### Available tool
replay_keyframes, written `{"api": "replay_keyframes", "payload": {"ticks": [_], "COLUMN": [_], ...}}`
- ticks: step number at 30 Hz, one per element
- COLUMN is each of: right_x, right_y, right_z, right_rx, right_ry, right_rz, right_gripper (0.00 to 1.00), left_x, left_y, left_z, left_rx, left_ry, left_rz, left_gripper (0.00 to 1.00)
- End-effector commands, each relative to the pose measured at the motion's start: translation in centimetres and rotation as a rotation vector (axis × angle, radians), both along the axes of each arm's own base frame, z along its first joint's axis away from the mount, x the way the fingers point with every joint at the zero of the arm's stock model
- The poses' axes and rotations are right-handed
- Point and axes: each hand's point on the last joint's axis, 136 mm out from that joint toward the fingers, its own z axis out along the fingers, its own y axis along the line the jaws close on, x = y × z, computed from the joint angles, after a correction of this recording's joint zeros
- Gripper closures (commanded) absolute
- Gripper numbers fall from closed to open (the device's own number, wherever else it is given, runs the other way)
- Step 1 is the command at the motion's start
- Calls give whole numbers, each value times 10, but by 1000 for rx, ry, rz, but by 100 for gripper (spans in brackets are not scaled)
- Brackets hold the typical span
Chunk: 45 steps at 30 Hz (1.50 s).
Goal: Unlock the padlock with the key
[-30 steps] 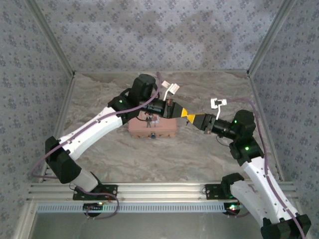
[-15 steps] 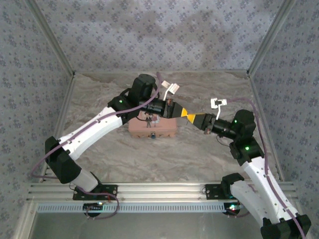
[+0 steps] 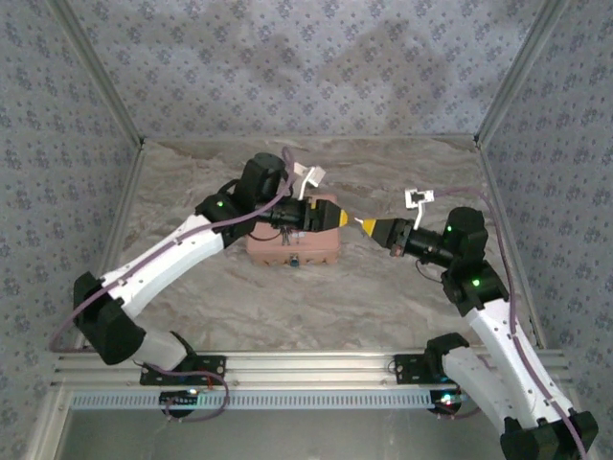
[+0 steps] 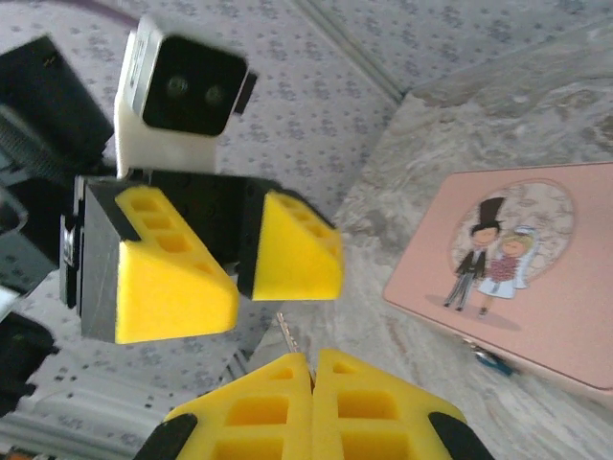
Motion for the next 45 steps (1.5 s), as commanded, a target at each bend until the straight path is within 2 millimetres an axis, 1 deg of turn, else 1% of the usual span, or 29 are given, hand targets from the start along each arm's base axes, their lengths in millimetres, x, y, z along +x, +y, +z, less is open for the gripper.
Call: {"api": "replay_keyframes", "payload": {"ticks": [1, 3, 6, 9, 12, 15, 17, 20, 22, 26, 29, 33, 37, 40, 41, 42, 45], "right_x": [14, 25, 43, 56, 64, 71, 76, 84, 92, 110, 128, 161, 196, 219, 224, 230, 244], "right_y": [-10, -13, -14, -9, -1, 7, 10, 11, 10, 11, 15, 22, 32, 41, 44, 46, 52], "right_z": [-3, -9, -20, -29, -37, -48, -56, -69, -77, -91, -96, -101, -94, -100, -101, -104, -111], "right_rx": [-83, -131, -189, -221, -257, -305, -330, -374, -408, -461, -490, -541, -569, -596, -599, -608, -635], "right_ry": [-9, -1, 24, 41, 39, 47, 58, 75, 87, 106, 106, 100, 73, 74, 76, 74, 65], "right_rz": [-76, -108, -141, -138, -137, -139, -146, -165, -183, -204, -219, -245, -264, -266, -263, -261, -264], "right_gripper": [100, 100, 100, 100, 100, 100, 100, 100, 100, 100, 100, 100, 100, 100, 100, 100, 100], "left_x": [5, 5, 0, -5, -5, 4, 12, 24, 33, 44, 50, 51, 46, 43, 42, 42, 43], "left_y": [29, 46, 70, 89, 97, 98, 94, 84, 81, 82, 84, 80, 79, 79, 81, 82, 86], "left_z": [-24, -55, -102, -139, -165, -183, -190, -190, -192, -201, -204, -207, -215, -223, -227, -230, -236], "left_rx": [111, 181, 270, 334, 355, 378, 390, 376, 378, 412, 424, 412, 386, 372, 372, 371, 362], "left_ry": [-36, -1, 62, 97, 113, 95, 77, 31, -11, -49, -74, -84, -75, -69, -70, -74, -144], "left_rz": [129, 198, 298, 368, 409, 438, 443, 432, 432, 433, 442, 426, 414, 411, 417, 424, 452], "left_gripper": [36, 35, 30, 26, 23, 22, 22, 21, 20, 20, 20, 19, 15, 12, 3, 2, 2]}}
